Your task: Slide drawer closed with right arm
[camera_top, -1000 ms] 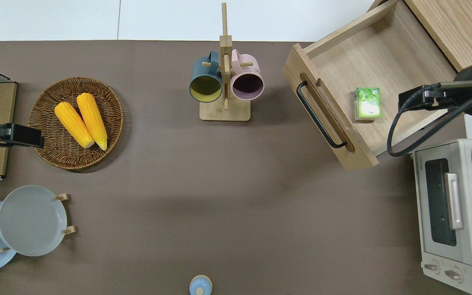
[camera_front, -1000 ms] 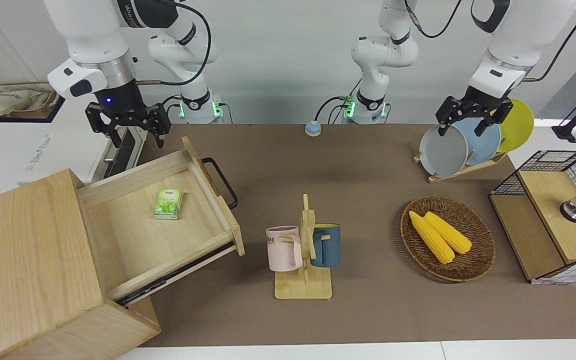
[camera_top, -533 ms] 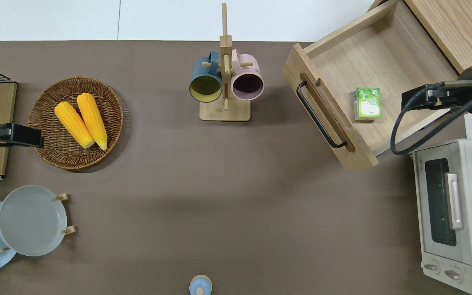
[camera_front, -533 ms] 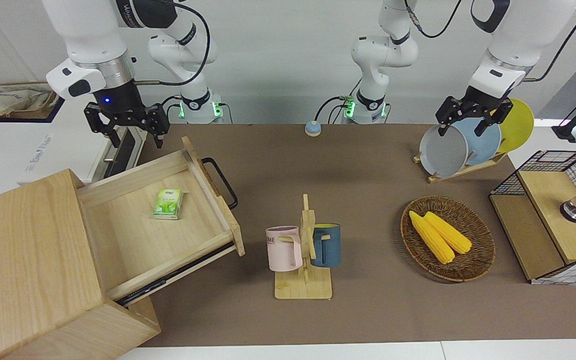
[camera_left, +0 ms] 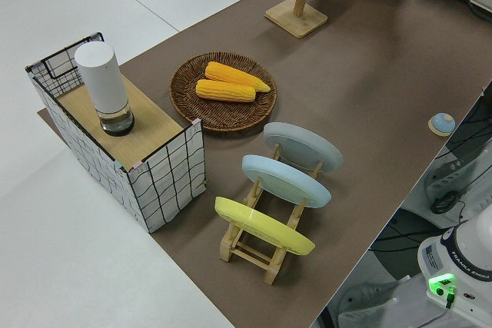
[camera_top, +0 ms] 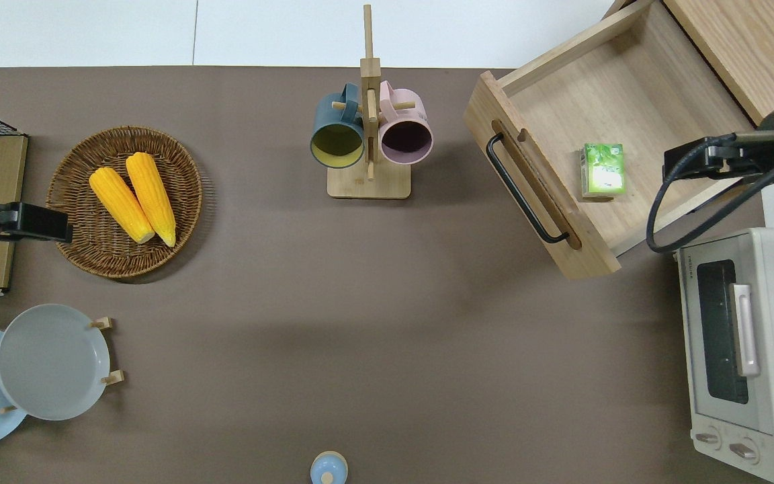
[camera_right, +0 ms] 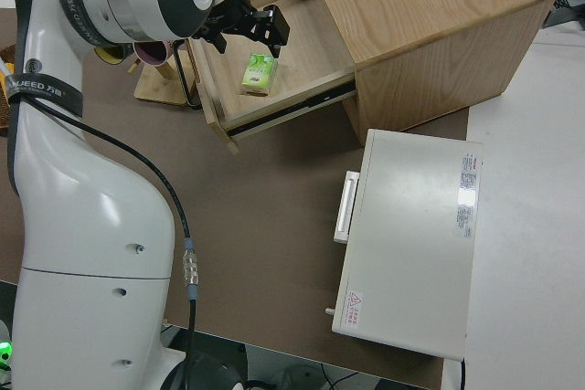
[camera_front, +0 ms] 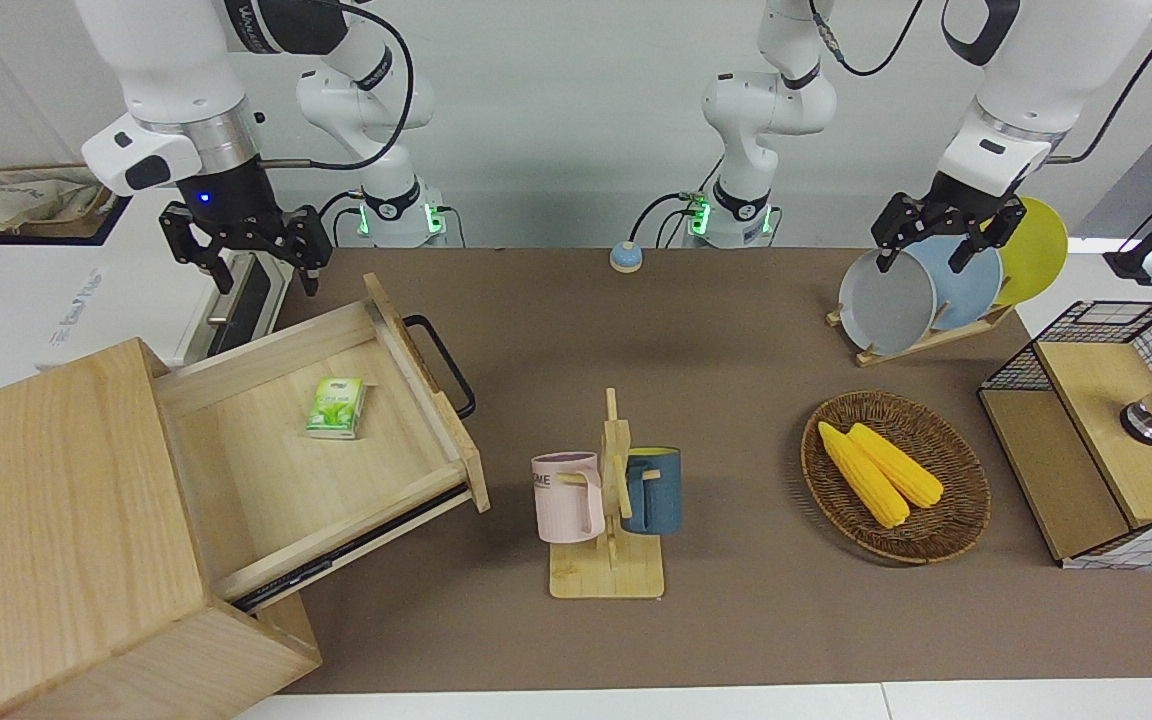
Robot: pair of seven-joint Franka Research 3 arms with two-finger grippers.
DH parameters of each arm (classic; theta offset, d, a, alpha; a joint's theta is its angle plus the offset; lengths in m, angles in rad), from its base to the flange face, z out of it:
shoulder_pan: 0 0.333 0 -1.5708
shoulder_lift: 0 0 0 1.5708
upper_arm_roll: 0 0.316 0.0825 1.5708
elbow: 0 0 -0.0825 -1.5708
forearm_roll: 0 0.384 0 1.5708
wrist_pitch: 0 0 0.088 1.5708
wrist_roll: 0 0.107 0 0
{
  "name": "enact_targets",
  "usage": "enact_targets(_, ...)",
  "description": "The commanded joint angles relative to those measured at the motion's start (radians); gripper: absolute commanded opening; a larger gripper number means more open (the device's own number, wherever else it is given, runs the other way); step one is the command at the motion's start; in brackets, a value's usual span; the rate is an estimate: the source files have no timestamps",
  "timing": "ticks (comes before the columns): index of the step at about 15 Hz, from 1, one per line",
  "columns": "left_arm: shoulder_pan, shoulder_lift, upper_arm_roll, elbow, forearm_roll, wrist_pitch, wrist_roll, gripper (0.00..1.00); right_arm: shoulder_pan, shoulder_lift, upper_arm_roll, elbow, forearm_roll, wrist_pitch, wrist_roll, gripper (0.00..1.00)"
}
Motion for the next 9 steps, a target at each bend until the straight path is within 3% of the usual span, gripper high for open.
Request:
enact_targets(1,-0.017,0.013,0.017,0.02,0.012,0.0,0.007,1.0,-0.012,-0.008,0.007,-0.011,0.015,0.016,-0.017,0.985)
enact_targets(9,-0.017,0.013,0.017,0.02,0.012,0.0,0.007,1.0,0.002,-0.008,0.007,-0.013,0.009,0.008,-0.017,0.983)
